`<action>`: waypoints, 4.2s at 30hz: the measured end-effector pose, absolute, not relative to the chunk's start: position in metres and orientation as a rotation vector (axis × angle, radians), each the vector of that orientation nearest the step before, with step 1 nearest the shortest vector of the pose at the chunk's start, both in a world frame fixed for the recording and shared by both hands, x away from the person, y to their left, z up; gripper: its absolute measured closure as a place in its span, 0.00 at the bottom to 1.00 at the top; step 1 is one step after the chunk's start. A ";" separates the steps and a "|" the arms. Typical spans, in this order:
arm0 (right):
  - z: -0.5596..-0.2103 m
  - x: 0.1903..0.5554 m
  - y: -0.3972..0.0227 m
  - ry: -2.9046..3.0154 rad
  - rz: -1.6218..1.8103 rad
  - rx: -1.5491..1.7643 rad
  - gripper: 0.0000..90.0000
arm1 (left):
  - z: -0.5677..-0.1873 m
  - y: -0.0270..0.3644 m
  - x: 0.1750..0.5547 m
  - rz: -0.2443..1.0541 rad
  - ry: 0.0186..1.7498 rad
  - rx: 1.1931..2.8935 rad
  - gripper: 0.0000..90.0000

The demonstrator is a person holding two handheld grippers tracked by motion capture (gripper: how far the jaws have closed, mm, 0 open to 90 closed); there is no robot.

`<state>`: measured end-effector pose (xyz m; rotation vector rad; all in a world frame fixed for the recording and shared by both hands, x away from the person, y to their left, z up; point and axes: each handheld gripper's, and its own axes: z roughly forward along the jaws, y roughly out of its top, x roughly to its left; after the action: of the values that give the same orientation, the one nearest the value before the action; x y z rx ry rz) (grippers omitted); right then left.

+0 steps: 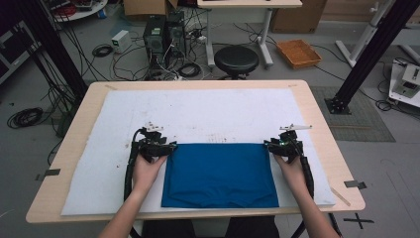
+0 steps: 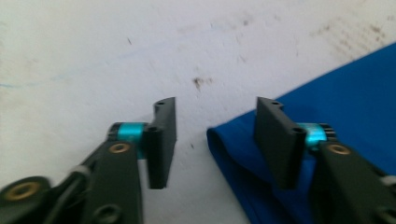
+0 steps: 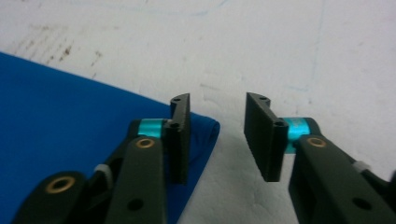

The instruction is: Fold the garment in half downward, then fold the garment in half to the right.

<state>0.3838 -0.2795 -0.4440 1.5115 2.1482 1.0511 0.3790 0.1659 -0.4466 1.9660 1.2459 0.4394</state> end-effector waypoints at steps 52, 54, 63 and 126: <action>-0.404 0.355 -0.310 1.961 1.260 1.291 0.43 | -0.411 0.198 0.345 0.677 1.061 1.850 0.37; -0.404 0.355 -0.311 1.962 1.269 1.280 0.43 | -0.411 0.199 0.343 0.678 1.062 1.857 0.37; -0.404 0.357 -0.310 1.958 1.262 1.275 0.42 | -0.410 0.205 0.337 0.688 1.074 1.841 0.37; -0.407 0.346 -0.320 1.937 1.212 1.244 0.43 | -0.436 0.185 0.256 0.367 1.258 1.796 0.42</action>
<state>0.3464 -0.3204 -0.4071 1.2437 1.9367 1.2117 0.2558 0.1849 -0.4364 1.7959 1.2578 0.3667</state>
